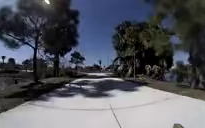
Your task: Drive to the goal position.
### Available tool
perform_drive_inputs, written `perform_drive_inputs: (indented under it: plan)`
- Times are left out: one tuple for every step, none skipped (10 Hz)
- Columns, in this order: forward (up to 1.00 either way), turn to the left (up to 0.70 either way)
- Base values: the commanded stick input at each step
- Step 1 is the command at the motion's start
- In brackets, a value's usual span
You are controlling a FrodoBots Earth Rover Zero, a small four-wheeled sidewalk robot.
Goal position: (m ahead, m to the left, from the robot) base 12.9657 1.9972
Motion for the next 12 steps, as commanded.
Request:
perform_drive_inputs:
  plan:
    - [1.0, 0.0]
    - [1.0, 0.0]
    - [1.0, 0.0]
    - [1.0, 0.0]
    - [1.0, 0.0]
    - [1.0, 0.0]
    - [1.0, 0.0]
    - [1.0, 0.0]
    - [1.0, 0.0]
    - [1.0, 0.0]
    - [1.0, 0.0]
    - [1.0, 0.0]
